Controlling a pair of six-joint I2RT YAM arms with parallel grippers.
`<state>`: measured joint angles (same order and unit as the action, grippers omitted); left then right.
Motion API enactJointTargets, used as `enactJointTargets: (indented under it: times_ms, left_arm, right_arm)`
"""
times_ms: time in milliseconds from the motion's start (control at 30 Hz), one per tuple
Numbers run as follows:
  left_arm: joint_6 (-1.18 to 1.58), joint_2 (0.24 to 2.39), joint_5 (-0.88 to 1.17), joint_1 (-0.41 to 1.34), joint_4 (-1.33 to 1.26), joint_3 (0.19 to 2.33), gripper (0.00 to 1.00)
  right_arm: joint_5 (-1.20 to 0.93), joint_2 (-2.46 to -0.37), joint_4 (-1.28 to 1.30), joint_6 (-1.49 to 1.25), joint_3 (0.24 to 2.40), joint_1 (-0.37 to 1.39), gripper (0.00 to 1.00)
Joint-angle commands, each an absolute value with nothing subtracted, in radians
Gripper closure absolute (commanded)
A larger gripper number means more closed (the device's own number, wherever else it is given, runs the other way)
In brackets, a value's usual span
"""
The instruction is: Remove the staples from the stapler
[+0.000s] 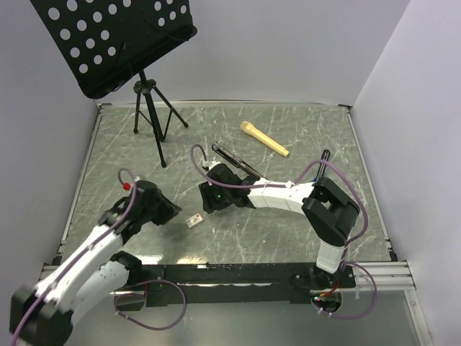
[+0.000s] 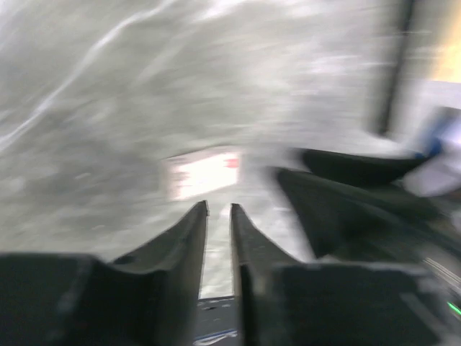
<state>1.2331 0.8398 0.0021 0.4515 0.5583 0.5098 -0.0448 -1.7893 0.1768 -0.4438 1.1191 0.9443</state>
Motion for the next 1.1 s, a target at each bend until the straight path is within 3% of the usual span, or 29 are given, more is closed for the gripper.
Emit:
enactJointTargets:
  times_ms: [0, 67, 100, 133, 300, 333, 400, 1067]
  left_arm:
    - [1.128, 0.617, -0.080, 0.454, 0.529, 0.591, 0.65]
    - [1.082, 0.515, -0.103, 0.453, 0.503, 0.612, 0.55]
    - [1.069, 0.485, -0.110, 0.454, 0.496, 0.618, 0.43]
    - [1.036, 0.462, -0.110, 0.454, 0.488, 0.629, 0.39]
    - [0.967, 0.347, -0.115, 0.454, 0.451, 0.641, 0.07]
    - [0.945, 0.328, -0.118, 0.454, 0.451, 0.637, 0.04]
    - [0.930, 0.318, -0.139, 0.454, 0.469, 0.635, 0.01]
    - [0.781, 0.147, -0.216, 0.454, 0.552, 0.677, 0.01]
  right_arm:
    - [-0.032, -1.747, 0.213, -0.440, 1.172, 0.982, 0.40]
    - [-0.032, -1.759, 0.224, -0.449, 1.199, 1.000, 0.35]
    - [-0.032, -1.764, 0.224, -0.451, 1.207, 1.008, 0.22]
    - [-0.032, -1.779, 0.230, -0.451, 1.216, 1.014, 0.00]
    - [-0.002, -1.831, 0.297, -0.442, 1.304, 1.051, 0.00]
    - [0.046, -1.848, 0.314, -0.440, 1.318, 1.058, 0.00]
    - [0.083, -1.858, 0.356, -0.442, 1.345, 1.083, 0.00]
    - [0.130, -2.036, 0.486, -0.506, 1.514, 1.143, 0.00]
